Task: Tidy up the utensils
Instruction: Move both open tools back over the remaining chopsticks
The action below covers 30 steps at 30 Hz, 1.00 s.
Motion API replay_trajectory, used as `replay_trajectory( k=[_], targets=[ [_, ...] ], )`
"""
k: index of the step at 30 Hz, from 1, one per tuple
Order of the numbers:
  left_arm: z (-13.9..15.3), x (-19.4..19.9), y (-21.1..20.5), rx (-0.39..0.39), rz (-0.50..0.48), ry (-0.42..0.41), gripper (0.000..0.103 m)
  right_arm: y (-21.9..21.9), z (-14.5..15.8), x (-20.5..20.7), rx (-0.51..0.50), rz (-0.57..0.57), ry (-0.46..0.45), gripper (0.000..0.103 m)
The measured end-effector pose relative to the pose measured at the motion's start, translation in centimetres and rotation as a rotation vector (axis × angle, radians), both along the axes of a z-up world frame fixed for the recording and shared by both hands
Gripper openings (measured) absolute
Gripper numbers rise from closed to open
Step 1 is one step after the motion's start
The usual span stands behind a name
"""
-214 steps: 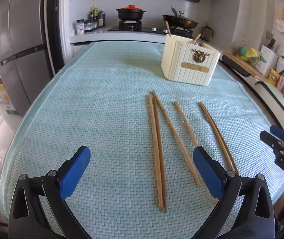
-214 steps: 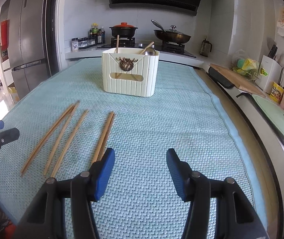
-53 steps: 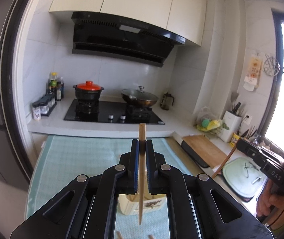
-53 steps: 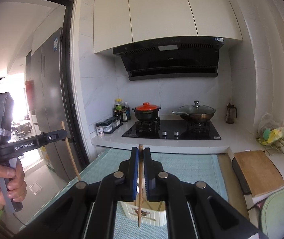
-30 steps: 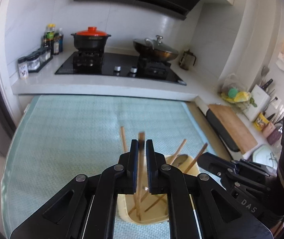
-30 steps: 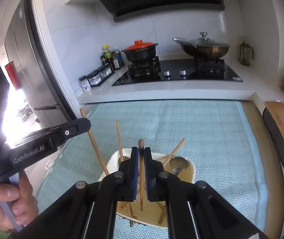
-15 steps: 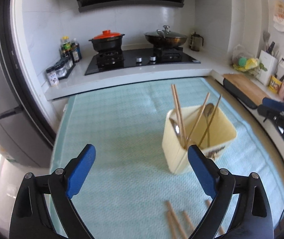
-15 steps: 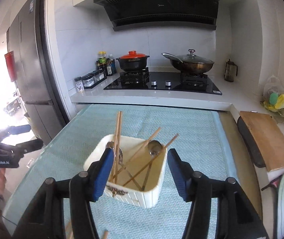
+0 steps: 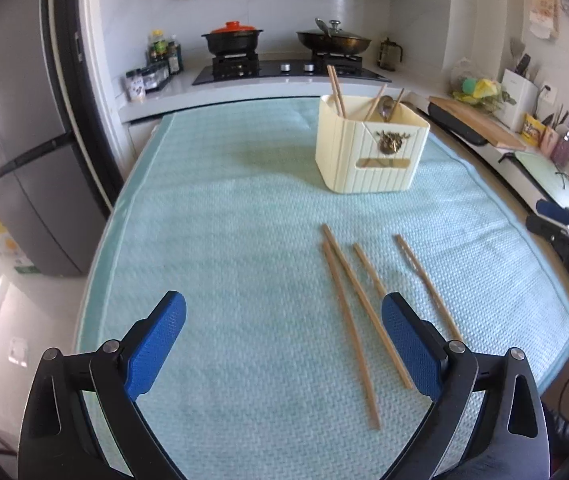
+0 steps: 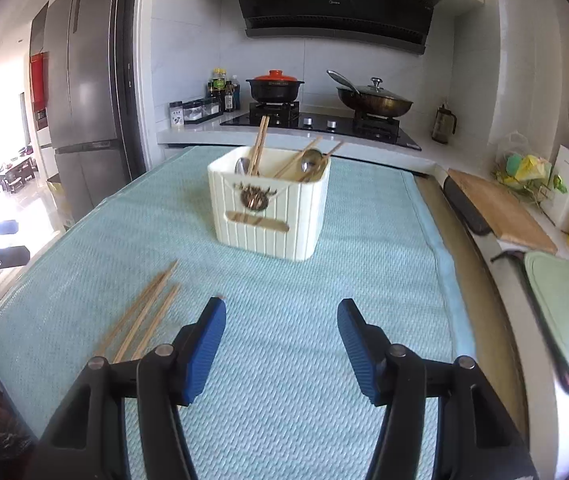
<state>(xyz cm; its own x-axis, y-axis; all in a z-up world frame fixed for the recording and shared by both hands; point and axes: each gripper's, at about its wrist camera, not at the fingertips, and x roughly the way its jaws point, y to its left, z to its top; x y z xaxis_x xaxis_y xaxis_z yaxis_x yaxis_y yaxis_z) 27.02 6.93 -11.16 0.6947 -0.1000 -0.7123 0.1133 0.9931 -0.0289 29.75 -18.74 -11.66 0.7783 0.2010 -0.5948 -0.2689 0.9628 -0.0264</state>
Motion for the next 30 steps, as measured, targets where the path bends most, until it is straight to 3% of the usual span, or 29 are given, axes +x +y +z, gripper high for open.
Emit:
replay_trajectory(
  k=[4, 11, 18, 30],
  targets=[
    [-2.9, -2.2, -1.2, -0.018, 0.043, -0.017, 0.099, 0.4, -3.4, -3.6, 0.056, -0.033, 0.025, 0.06],
    [-6.4, -3.6, -2.5, -0.087, 0.054, 0.029, 0.099, 2.2, -6.4, -7.3, 0.027, -0.04, -0.001, 0.06],
    [-7.5, -3.6, -3.5, -0.032, 0.048, 0.036, 0.099, 3.7, -7.6, -7.4, 0.023, -0.014, 0.019, 0.06],
    [-8.5, -3.5, -2.3, -0.033, 0.092, 0.056, 0.099, 4.3, -8.4, -7.3, 0.013, -0.016, 0.038, 0.06]
  ],
)
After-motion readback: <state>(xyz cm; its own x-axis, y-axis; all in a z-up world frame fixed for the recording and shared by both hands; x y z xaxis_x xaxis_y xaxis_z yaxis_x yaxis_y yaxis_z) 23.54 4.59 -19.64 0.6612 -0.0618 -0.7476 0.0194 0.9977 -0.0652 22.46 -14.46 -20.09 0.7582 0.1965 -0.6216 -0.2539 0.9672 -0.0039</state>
